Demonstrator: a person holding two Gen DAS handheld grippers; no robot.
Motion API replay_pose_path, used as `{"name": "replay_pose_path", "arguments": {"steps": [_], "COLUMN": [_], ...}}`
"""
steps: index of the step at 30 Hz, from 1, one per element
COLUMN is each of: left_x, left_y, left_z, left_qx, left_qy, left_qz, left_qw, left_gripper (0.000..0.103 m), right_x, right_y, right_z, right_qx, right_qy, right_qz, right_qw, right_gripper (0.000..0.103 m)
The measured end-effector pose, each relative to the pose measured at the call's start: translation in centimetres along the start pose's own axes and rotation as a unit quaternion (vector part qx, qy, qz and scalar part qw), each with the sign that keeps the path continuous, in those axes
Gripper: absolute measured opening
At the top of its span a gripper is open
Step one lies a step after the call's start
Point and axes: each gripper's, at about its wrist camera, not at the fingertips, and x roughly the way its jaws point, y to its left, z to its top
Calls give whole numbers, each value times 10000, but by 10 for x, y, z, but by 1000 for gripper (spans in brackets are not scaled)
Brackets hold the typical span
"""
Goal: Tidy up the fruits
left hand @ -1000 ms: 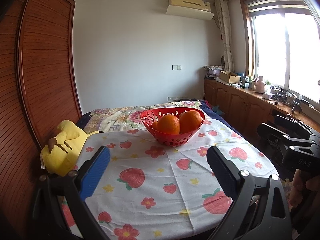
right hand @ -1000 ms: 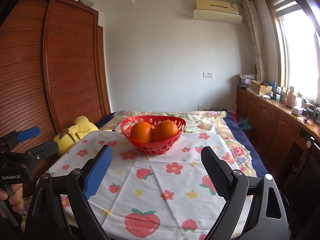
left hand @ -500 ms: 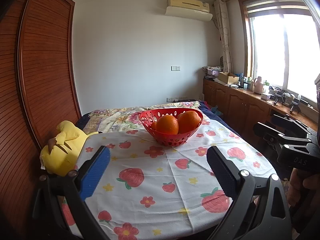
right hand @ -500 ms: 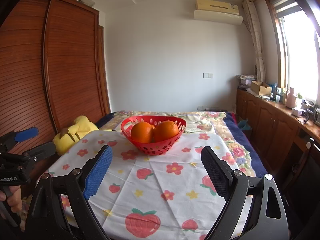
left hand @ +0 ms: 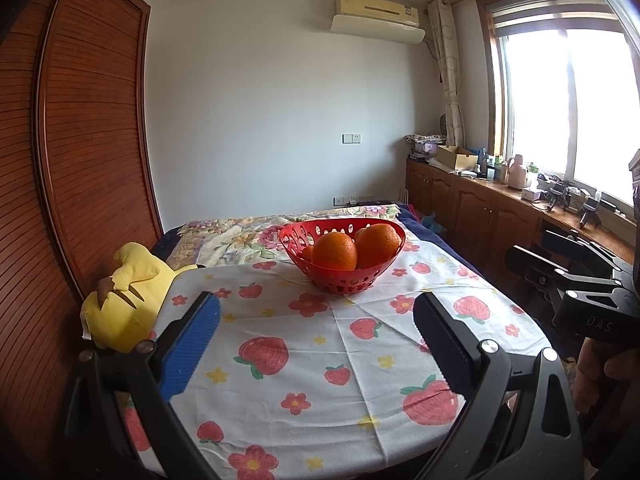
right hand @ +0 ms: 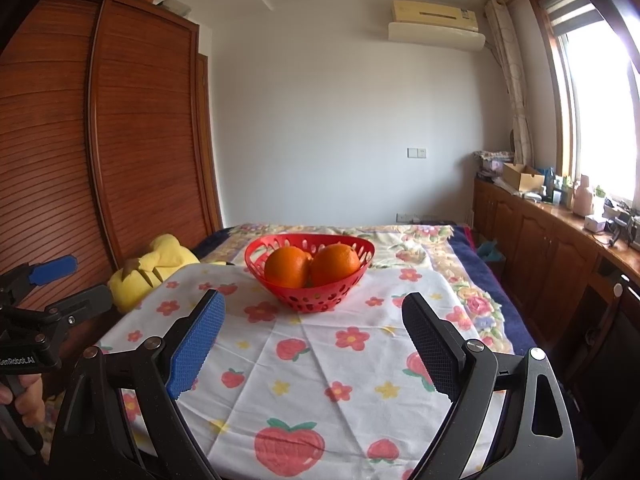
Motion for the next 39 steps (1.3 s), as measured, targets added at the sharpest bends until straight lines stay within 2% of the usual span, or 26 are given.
{"name": "replay_pose_path", "arguments": {"steps": [39], "left_x": [-4], "left_y": [-1], "left_z": [1], "left_qx": [7], "left_qy": [-39], "left_qz": [-5], "left_qw": [10000], "left_gripper": [98], "right_x": [-1], "right_y": [1], "right_z": [0], "right_qx": [8], "right_qy": [0], "right_qz": [13], "right_qw": [10000], "right_gripper": [92]}}
